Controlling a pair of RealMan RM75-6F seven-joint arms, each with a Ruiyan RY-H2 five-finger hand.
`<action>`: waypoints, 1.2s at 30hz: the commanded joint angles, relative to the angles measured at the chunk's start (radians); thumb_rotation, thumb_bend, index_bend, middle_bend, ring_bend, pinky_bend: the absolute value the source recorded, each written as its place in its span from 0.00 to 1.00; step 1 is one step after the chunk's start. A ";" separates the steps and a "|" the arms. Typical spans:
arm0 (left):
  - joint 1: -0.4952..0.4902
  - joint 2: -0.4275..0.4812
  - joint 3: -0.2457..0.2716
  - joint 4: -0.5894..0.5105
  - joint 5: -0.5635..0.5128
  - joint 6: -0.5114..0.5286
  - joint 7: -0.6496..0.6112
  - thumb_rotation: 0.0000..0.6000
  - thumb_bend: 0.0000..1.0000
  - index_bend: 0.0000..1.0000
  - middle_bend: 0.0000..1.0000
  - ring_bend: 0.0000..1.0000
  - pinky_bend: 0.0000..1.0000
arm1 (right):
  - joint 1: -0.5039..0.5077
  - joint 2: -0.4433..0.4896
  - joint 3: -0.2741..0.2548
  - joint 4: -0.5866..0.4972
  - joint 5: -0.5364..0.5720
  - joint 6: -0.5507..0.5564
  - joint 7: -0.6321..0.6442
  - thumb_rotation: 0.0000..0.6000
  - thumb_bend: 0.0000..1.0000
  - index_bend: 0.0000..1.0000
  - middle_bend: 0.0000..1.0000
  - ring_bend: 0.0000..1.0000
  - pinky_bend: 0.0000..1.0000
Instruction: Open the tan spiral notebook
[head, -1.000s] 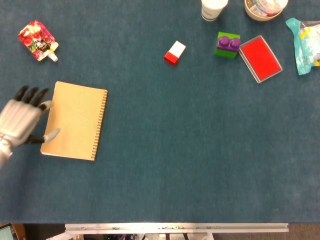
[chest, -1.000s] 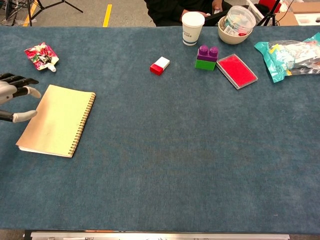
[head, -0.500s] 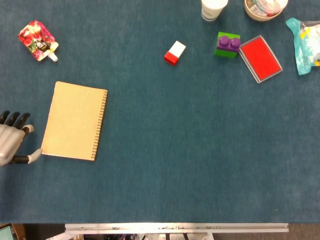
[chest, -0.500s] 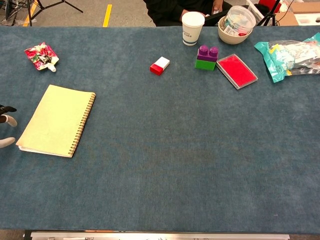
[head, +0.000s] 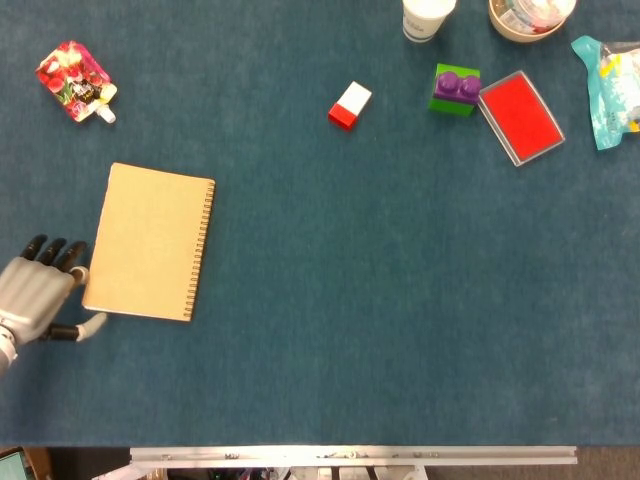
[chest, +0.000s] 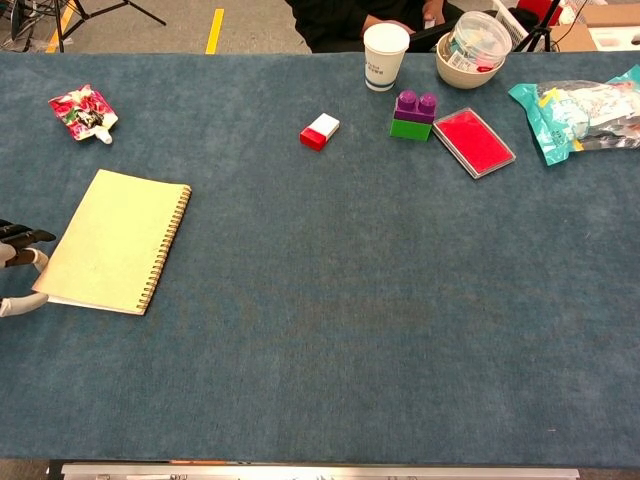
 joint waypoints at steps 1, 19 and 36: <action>-0.011 0.006 0.001 -0.029 0.017 -0.013 -0.011 0.00 0.26 0.25 0.04 0.00 0.00 | 0.000 -0.001 0.000 0.001 0.001 0.000 0.002 1.00 0.39 0.36 0.37 0.23 0.29; -0.044 -0.021 -0.040 -0.079 0.081 0.032 0.000 0.52 0.26 0.17 0.03 0.00 0.00 | -0.011 0.000 -0.001 0.014 0.005 0.013 0.021 1.00 0.40 0.36 0.37 0.23 0.29; -0.018 -0.111 0.015 0.281 0.464 0.286 -0.489 1.00 0.25 0.01 0.01 0.00 0.00 | -0.002 -0.002 -0.003 -0.006 -0.007 0.006 -0.004 1.00 0.40 0.36 0.37 0.23 0.29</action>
